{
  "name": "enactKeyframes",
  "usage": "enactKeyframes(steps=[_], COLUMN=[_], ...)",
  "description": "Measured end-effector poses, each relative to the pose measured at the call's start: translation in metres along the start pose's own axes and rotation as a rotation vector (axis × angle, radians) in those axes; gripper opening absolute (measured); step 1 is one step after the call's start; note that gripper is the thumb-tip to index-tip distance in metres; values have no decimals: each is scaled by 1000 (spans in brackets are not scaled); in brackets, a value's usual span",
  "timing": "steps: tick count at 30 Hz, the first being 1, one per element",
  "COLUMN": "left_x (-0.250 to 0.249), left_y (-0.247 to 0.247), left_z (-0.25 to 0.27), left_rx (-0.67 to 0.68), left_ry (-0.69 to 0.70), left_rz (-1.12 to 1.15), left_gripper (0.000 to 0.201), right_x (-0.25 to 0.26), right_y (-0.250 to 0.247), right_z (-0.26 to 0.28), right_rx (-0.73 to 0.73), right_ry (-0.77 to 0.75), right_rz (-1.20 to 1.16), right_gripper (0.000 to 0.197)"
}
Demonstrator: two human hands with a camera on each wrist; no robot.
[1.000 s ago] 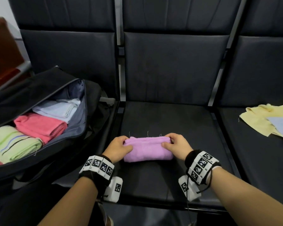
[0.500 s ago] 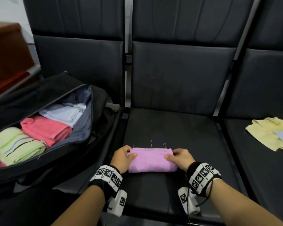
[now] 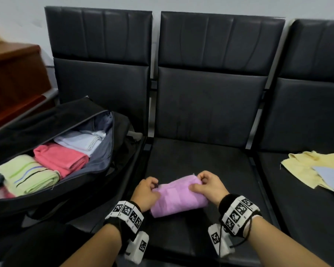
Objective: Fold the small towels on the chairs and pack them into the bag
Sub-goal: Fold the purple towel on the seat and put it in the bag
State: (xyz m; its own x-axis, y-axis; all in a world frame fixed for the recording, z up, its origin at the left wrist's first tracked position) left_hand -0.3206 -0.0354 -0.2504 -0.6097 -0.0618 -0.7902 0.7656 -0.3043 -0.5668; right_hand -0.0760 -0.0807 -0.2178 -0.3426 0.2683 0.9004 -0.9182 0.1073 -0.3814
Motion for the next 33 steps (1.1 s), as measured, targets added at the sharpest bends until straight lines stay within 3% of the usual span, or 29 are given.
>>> enactKeyframes(steps=[3,5,7,13,19,23,26,30,33], left_x=[-44,-70,-84,-80,-49,-10,24,61,86], left_y=[-6,-4,-9,-87,-194,-258,-297,-332,-352], left_z=[13,28,38,47,59,71,80,82,83], left_rx=[111,241,303,47,-43,-192,-331,-434,-457], left_ry=[237,365,403,374,316,234,174,82,23], left_rz=[-29,98,228,235,332,415,573,737,706], left_gripper=[79,88,85,63,55,43,41,39,33], right_x=[59,94,124,197,271,302,305,290,289], right_y=[7,17,29,72,157,228,275,346,383], right_z=[9,17,23,20,10,1,-13,-18,-15], right_rx=[63,103,150,255,363,397,393,644,748], right_ry=[-215,-326,-405,-515,-575,-540,-384,-163,-173], right_rz=[213,322,378,299,80,-71,-214,-170,-62], right_gripper=[26,27,28,27,36,49,59,57,42])
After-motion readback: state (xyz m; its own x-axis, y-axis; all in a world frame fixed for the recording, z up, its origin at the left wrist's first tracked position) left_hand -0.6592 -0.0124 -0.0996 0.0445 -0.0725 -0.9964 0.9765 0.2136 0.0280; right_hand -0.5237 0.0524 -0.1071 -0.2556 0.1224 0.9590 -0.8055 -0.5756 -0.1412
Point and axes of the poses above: each hand's wrist, its own z-axis away from the middle knuckle, its own y-axis out of the palm, x = y × z, the point moved 7 cm from there along -z, towards the middle knuckle, and after that the axes turned 1 degree about y, right-handed, at the moved point
